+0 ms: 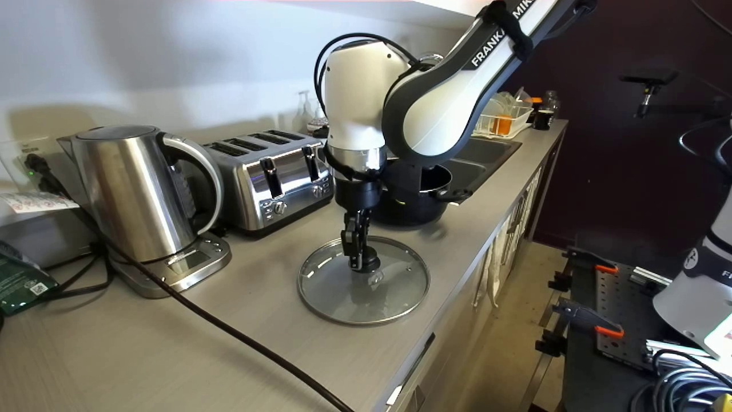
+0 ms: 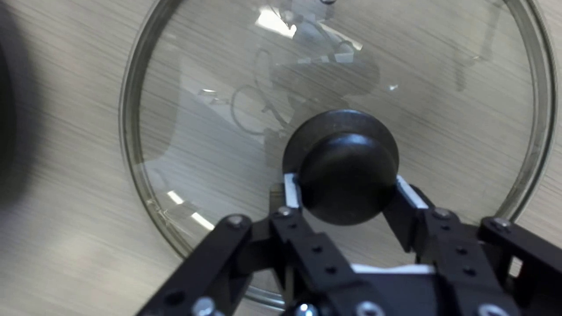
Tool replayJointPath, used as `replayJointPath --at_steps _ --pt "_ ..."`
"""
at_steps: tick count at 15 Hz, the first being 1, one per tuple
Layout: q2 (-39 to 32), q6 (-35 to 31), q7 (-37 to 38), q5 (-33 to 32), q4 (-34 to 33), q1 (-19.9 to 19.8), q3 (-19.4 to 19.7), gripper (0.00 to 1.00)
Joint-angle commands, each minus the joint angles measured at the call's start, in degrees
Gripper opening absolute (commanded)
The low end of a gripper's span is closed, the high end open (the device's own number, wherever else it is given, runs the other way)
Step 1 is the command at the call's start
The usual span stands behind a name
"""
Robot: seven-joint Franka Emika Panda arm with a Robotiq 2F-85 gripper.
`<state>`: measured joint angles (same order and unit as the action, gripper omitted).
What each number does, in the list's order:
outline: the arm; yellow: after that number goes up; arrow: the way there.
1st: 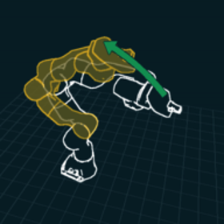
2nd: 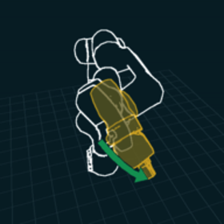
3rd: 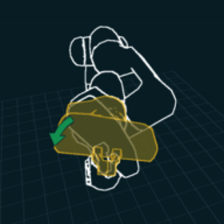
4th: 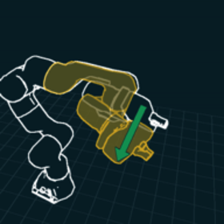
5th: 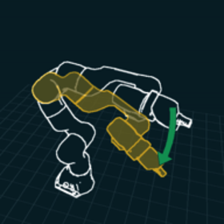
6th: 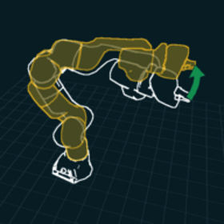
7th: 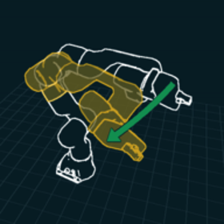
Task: Put the lid on the pot
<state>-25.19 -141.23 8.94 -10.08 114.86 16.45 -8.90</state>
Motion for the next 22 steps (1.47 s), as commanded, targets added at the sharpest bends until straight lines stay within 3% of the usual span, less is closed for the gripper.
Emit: replayJointPath --at_steps 1,12,17,22 --pt "1.8 0.1 -0.4 0.8 1.3 0.6 -0.4 0.24" --pt "18.9 5.0 -1.2 5.7 8.8 0.4 -5.6 0.24" --pt "26.1 11.3 -0.1 8.0 6.6 -1.7 -4.1 0.24" --pt "28.6 14.6 1.1 8.0 4.3 -6.0 -1.1 0.24"
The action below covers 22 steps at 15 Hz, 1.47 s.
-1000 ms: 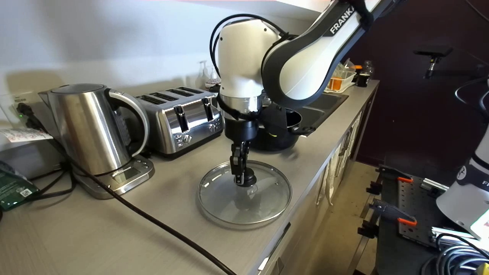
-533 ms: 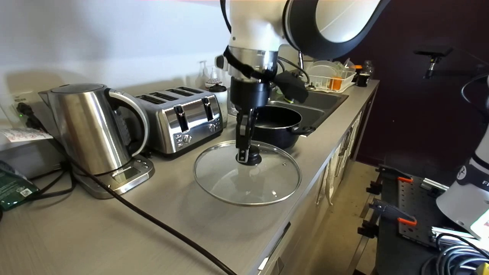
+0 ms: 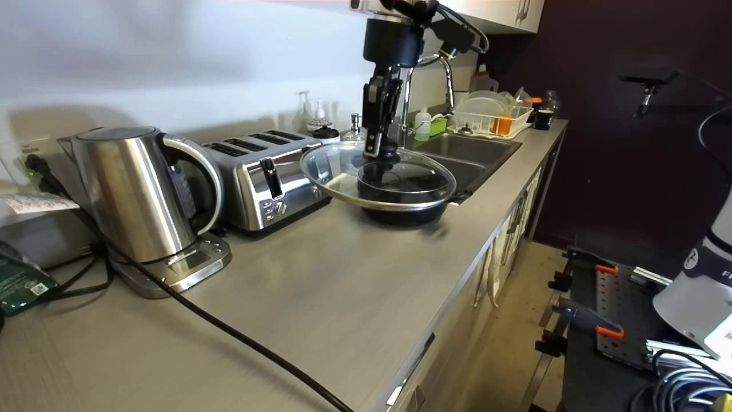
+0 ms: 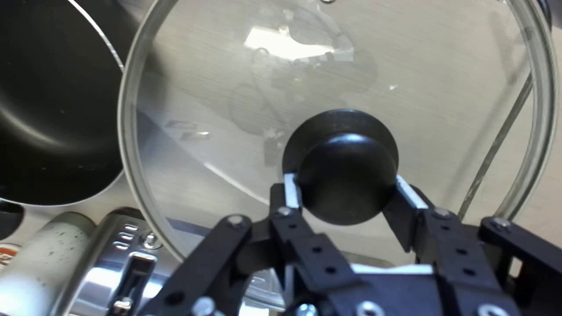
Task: Put the lid on the pot
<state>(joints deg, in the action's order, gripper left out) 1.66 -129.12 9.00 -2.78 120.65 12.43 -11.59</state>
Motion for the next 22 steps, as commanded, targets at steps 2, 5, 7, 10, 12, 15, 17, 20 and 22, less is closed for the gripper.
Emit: replayJointPath --at_steps 2,5,7,10,12,15,17,20,22 --pt "1.6 2.6 1.7 0.2 -1.9 -3.9 3.1 0.24" --pt "1.0 1.9 2.0 0.3 -1.6 -6.7 5.4 0.24" --pt "0.6 1.8 2.5 0.2 -1.6 -8.2 6.8 0.24" --pt "-0.3 1.8 3.1 0.7 -1.6 -10.2 8.8 0.24" --pt "-1.4 1.4 4.0 0.7 -1.8 -11.4 10.0 0.24" --pt "-3.5 1.2 6.0 0.1 -2.1 -12.7 11.5 0.24" --pt "-5.2 0.8 7.4 -0.5 -2.4 -13.2 12.3 0.24" --pt "-7.9 0.8 8.8 0.1 -3.4 -13.5 13.0 0.24" --pt "-9.5 1.0 10.0 0.5 -4.5 -13.4 13.4 0.24"
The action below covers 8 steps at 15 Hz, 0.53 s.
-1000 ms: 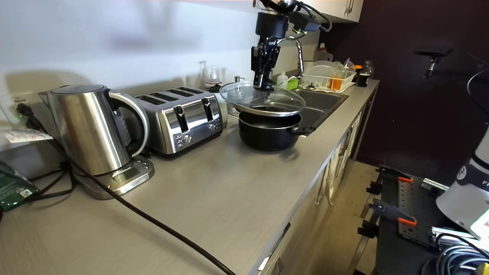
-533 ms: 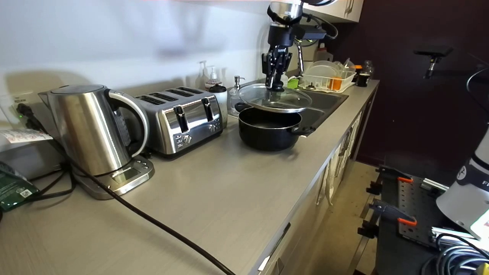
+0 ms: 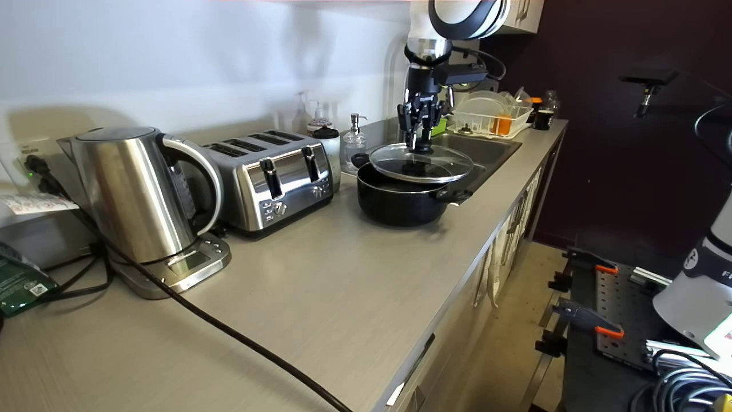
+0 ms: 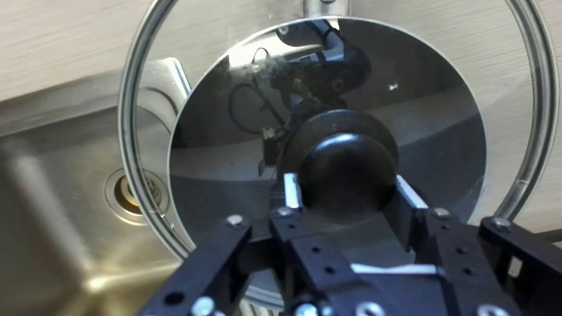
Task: Put the lid on the pot
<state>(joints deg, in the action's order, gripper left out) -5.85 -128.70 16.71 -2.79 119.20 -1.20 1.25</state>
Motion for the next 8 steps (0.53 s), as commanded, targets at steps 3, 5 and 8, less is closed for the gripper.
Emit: replayJointPath --at_steps 3,5,8 --pt "-4.6 1.0 4.3 0.6 -5.3 0.5 0.9 0.24" --pt "-6.0 1.0 5.5 0.4 -6.6 0.6 1.0 0.24" --pt "-7.7 1.1 6.7 0.5 -8.1 0.8 1.2 0.24"
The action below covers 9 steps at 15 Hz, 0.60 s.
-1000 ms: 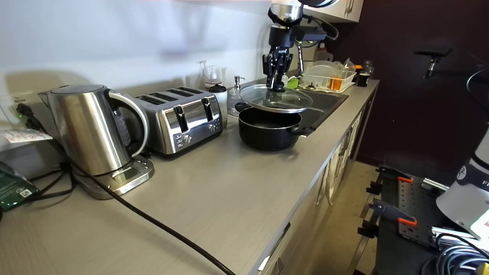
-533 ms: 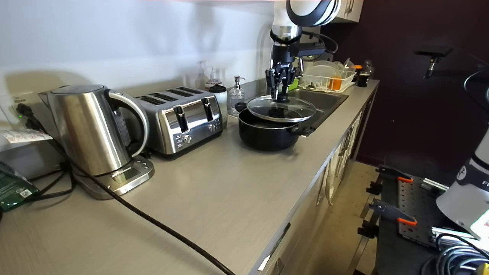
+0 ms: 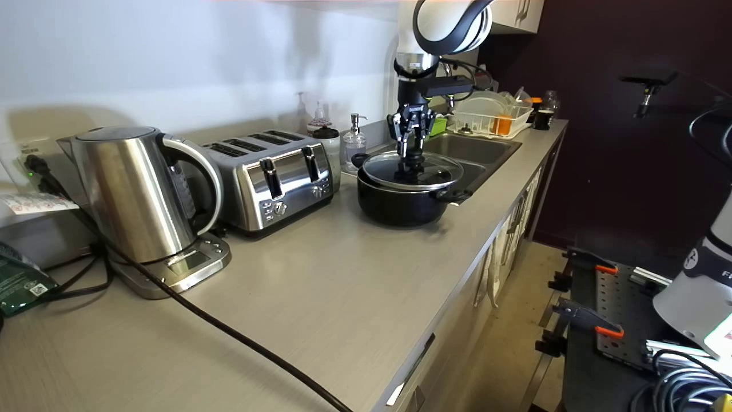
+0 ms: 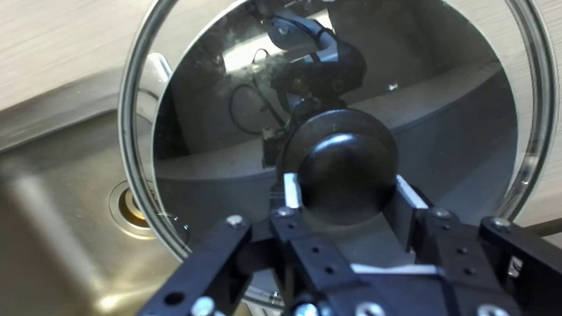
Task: Put the lid on the pot
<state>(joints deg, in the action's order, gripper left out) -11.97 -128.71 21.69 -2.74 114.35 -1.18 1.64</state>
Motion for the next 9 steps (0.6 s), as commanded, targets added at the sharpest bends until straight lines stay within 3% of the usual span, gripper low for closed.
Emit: replayJointPath --at_steps 1,9 --pt "-2.1 1.1 1.9 0.6 -3.7 0.8 0.9 0.24" --pt "-4.5 1.6 2.9 1.2 -6.6 0.8 1.5 0.24"
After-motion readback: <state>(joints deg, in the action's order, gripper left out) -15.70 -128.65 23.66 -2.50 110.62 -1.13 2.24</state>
